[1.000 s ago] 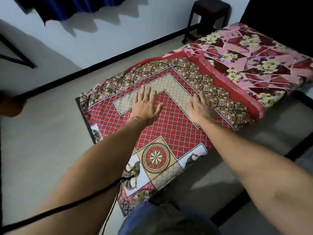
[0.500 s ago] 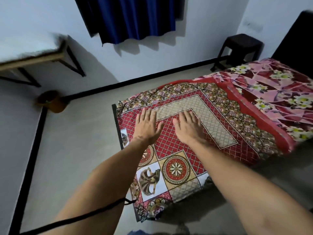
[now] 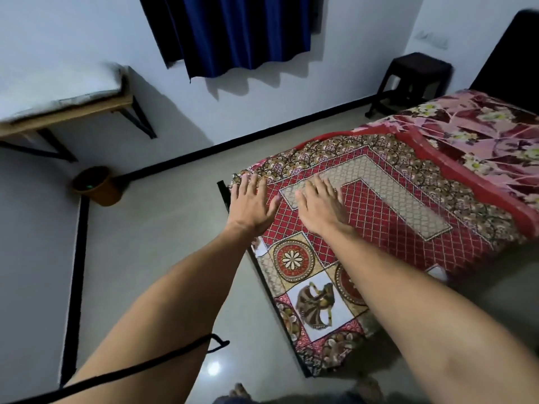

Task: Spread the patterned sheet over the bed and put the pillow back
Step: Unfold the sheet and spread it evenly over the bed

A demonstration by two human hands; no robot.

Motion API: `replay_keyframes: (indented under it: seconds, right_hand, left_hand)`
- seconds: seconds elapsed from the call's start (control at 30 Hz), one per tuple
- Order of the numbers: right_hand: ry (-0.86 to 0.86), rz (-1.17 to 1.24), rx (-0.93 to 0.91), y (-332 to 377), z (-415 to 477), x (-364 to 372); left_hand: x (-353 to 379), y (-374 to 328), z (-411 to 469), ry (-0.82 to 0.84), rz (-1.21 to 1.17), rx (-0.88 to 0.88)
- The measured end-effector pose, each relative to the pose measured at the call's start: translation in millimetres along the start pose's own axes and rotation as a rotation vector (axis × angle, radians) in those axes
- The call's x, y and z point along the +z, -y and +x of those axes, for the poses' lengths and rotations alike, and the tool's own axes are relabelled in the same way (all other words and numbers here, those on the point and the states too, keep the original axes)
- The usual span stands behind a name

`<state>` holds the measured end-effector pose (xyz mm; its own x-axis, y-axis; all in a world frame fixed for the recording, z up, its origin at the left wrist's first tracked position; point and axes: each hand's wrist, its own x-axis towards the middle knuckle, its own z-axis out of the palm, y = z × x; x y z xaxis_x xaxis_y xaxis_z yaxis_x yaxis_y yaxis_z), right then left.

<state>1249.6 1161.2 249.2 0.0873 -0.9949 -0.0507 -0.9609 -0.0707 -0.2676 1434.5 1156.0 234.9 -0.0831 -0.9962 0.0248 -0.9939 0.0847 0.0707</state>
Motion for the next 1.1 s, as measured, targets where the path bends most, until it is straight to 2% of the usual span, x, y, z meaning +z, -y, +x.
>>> replay_keyframes:
  seconds: [0.13,0.3,0.43,0.6,0.73,0.9,1.1]
  right_hand:
    - [-0.013,0.038,0.075,47.2,-12.1,18.6]
    - [0.052,0.083,0.175,60.8,-30.5,43.3]
    - [0.127,0.143,0.308,44.4,-51.5,72.9]
    - [0.270,0.228,0.504,5.3,-99.4,132.3]
    - [0.411,0.236,0.596,-17.1,-134.1,178.6]
    - [0.486,0.285,0.630,-26.8,-160.5,224.1]
    - [0.480,0.399,0.787,-38.3,-183.9,302.4]
  left_hand:
    - [3.3,39.2,4.5,0.052,0.085,0.136]
    - [4.6,42.4,14.4,0.134,0.156,0.357]
    - [32.2,29.2,12.7,0.359,0.170,0.527]
    - [95.4,5.1,-10.5,0.653,0.125,0.600]
    - [141.1,-20.8,-44.5,0.785,0.150,0.732]
    - [193.8,-42.5,-62.9,0.840,0.143,0.798]
    - [272.8,-41.9,-71.9,0.883,0.192,0.852]
